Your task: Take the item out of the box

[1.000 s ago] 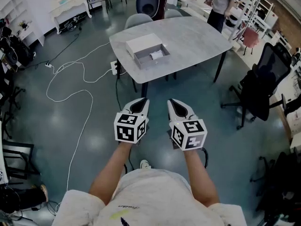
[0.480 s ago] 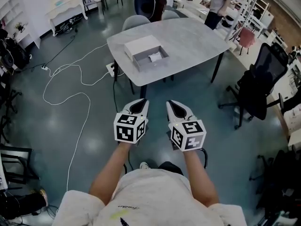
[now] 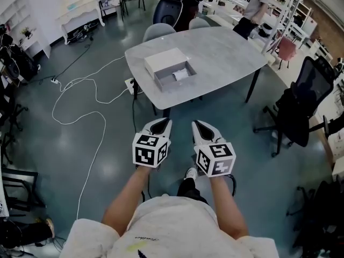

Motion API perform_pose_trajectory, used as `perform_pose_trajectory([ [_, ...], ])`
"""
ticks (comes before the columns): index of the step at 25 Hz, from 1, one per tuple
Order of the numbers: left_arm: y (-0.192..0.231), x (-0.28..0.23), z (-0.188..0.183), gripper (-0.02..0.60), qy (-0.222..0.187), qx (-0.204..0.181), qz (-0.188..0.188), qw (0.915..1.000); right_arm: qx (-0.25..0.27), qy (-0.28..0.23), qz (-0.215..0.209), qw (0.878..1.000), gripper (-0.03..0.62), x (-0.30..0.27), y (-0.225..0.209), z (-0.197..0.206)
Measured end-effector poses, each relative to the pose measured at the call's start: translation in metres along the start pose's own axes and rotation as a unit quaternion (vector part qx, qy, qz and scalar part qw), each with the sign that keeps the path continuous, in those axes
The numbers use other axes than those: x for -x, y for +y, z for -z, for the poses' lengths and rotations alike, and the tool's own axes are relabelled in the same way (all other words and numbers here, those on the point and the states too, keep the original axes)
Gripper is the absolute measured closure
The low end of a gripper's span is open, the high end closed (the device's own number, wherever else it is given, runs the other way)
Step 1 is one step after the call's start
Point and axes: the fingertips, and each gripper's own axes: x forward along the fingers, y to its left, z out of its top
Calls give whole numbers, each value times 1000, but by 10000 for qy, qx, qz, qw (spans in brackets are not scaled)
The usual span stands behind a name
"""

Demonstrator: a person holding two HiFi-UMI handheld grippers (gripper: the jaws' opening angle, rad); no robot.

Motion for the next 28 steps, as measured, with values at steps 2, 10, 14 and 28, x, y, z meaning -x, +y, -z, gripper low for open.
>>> perform_pose_trajectory([
  [2,5,-10,-5,560,12,-14,-68,10000,-3,-22,-63,10000,589,-10,-8,-4],
  [10,17,-58,-29,560,78,-26,-260,9996,10,-7,-204,9998,589,-48,-48,-25],
  [14,21,-84,-39,560,96,18,-381,9992,81,25,-318,9995,589,-66,-72,-34],
  [28,24,-158,-69,560,134,127,-883,9959,143,89,-865,9961,589,-107,-142,-60],
])
